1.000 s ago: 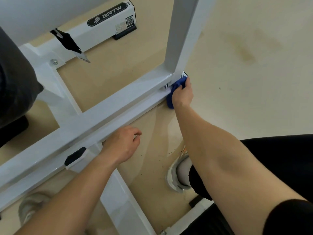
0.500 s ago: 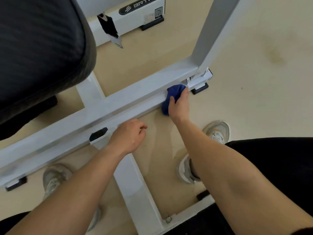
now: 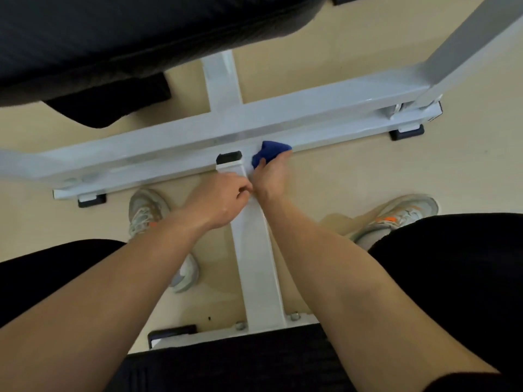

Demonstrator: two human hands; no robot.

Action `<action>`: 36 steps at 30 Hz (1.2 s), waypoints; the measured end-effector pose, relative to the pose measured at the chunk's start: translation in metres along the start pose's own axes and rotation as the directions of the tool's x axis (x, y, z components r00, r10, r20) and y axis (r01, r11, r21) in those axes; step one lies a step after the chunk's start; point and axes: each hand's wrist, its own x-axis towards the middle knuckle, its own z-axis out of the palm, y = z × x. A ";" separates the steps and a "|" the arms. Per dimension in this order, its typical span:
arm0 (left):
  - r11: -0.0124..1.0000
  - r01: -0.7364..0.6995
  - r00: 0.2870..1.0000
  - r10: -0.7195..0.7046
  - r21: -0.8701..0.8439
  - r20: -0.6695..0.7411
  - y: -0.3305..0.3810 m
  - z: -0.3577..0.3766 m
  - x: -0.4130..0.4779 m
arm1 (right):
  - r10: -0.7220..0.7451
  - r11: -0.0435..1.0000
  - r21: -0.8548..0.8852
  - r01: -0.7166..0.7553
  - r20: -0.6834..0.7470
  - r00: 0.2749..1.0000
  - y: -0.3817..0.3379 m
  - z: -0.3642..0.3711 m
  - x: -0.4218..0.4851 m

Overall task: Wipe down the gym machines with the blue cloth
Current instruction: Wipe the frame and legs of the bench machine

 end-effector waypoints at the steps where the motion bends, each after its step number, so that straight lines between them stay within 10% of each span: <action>1: 1.000 0.023 1.000 -0.023 -0.001 0.007 -0.008 0.003 -0.006 | 0.003 1.000 -0.010 -0.003 -0.005 1.000 0.000 0.000 -0.001; 8: 0.987 0.147 0.989 -0.145 -0.070 0.041 -0.054 0.017 -0.031 | 0.081 0.991 -0.089 -0.102 -0.215 0.973 -0.012 -0.037 0.032; 14: 0.948 0.268 0.963 -0.269 -0.171 0.018 -0.063 0.033 -0.049 | -0.177 0.947 -0.252 0.201 0.114 0.978 -0.001 -0.014 -0.004; 22: 0.827 0.406 0.897 -0.442 -0.389 -0.001 -0.046 0.066 -0.072 | -0.078 0.641 -0.672 0.369 0.422 0.903 -0.010 -0.050 -0.049; 36: 0.527 0.249 0.961 -0.236 -0.813 0.141 -0.007 0.074 -0.074 | 0.085 0.703 -0.625 0.340 0.548 0.832 -0.001 -0.096 -0.102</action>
